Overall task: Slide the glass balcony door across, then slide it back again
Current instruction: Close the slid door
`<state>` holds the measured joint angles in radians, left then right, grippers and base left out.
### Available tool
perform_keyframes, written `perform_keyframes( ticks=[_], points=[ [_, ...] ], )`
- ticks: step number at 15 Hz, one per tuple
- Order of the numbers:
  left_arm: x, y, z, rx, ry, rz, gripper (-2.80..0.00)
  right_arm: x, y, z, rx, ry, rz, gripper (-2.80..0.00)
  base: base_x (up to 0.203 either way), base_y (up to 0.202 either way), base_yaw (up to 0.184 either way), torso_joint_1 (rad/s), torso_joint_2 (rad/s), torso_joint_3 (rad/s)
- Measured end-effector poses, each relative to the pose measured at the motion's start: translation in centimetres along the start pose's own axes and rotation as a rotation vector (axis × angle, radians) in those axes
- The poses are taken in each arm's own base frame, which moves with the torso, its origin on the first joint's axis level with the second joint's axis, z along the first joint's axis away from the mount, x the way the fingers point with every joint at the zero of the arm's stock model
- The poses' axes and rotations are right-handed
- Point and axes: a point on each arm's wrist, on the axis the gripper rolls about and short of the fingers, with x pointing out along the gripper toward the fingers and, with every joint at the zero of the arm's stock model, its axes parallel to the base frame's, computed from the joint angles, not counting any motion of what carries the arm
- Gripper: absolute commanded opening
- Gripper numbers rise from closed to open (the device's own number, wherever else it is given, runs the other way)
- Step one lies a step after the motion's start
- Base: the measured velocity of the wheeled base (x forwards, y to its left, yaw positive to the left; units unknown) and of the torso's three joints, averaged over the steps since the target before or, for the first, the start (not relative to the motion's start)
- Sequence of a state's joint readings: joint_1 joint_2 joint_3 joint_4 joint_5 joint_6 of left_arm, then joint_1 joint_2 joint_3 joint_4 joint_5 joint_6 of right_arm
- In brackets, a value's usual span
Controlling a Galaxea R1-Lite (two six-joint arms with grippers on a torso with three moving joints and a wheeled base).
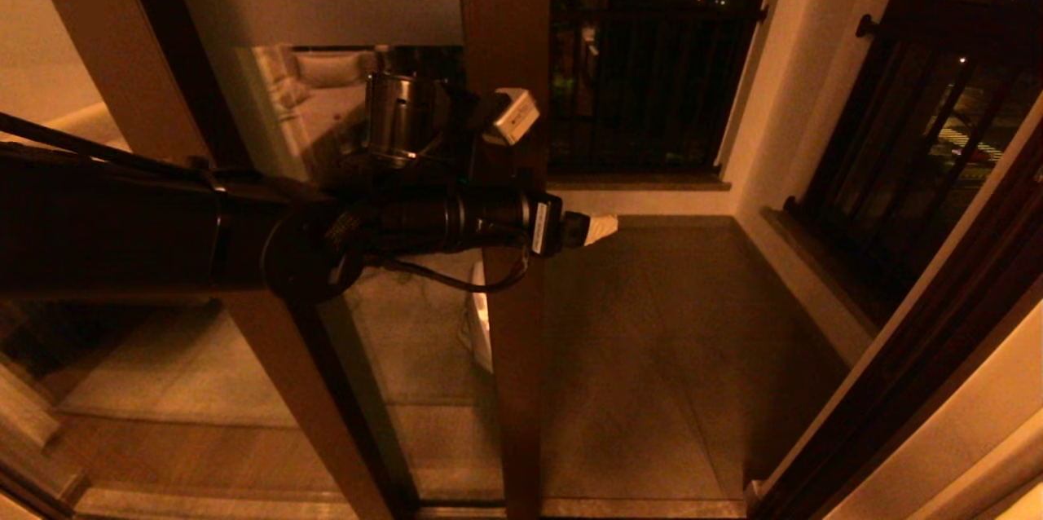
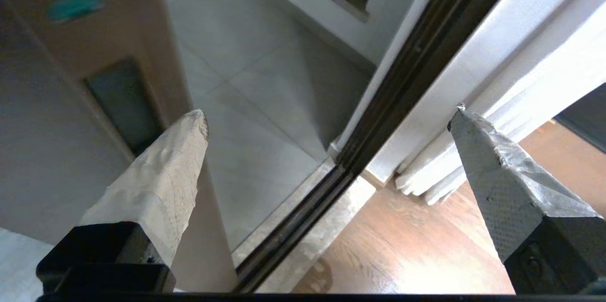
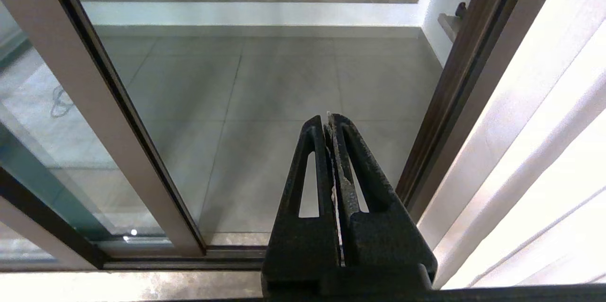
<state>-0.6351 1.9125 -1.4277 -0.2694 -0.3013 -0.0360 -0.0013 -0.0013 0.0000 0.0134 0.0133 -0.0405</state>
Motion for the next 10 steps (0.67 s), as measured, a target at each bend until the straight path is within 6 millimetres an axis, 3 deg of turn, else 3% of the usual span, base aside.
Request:
perform_keyframes(
  ticks=[10],
  points=[
    [1.0,1.0,-0.6,-0.006,0.01,0.065,0.0,0.0,0.0,0.0,0.0,0.0,0.0,-2.8,0.0,0.0,0.0,0.0,0.0,0.0]
  ],
)
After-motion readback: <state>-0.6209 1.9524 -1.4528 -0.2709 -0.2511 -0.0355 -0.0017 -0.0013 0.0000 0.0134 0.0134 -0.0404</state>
